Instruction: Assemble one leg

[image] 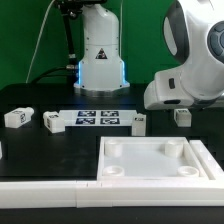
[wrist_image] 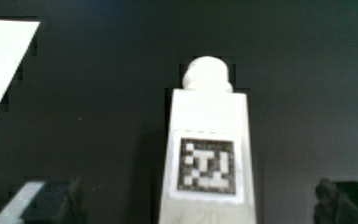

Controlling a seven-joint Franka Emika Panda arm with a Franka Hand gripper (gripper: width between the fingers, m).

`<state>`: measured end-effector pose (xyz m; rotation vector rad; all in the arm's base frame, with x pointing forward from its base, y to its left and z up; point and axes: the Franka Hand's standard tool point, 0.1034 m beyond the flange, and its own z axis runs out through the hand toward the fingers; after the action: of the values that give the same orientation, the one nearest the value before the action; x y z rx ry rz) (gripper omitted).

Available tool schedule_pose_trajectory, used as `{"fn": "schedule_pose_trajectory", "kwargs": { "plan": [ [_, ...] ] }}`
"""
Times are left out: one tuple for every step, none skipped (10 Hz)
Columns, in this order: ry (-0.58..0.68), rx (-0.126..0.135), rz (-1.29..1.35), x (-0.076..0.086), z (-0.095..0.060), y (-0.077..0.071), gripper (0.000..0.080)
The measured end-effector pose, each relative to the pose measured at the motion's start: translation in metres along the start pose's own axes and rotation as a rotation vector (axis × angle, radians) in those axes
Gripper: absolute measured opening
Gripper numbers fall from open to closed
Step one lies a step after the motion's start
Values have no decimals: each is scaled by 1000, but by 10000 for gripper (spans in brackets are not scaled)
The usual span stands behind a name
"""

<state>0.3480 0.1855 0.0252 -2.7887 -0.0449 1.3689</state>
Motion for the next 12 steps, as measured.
{"fn": "schedule_pose_trajectory", "kwargs": {
  "plan": [
    [2, -2, -2, 1, 2, -1, 649],
    [0, -3, -3, 1, 2, -2, 649],
    [-79, -10, -1, -5, 7, 1, 649],
    [-85, -6, -1, 1, 9, 0, 649],
    [-87, -7, -1, 0, 10, 0, 649],
    [-91, -9, -1, 1, 14, 0, 649],
    [-96, -11, 0, 1, 17, 0, 649],
    [-100, -12, -1, 1, 18, 0, 649],
    [-102, -12, 0, 1, 20, 0, 649],
    [-102, -12, 0, 1, 20, 0, 500],
    [-102, -12, 0, 1, 20, 0, 500],
    [-102, -12, 0, 1, 20, 0, 364]
  ]
}}
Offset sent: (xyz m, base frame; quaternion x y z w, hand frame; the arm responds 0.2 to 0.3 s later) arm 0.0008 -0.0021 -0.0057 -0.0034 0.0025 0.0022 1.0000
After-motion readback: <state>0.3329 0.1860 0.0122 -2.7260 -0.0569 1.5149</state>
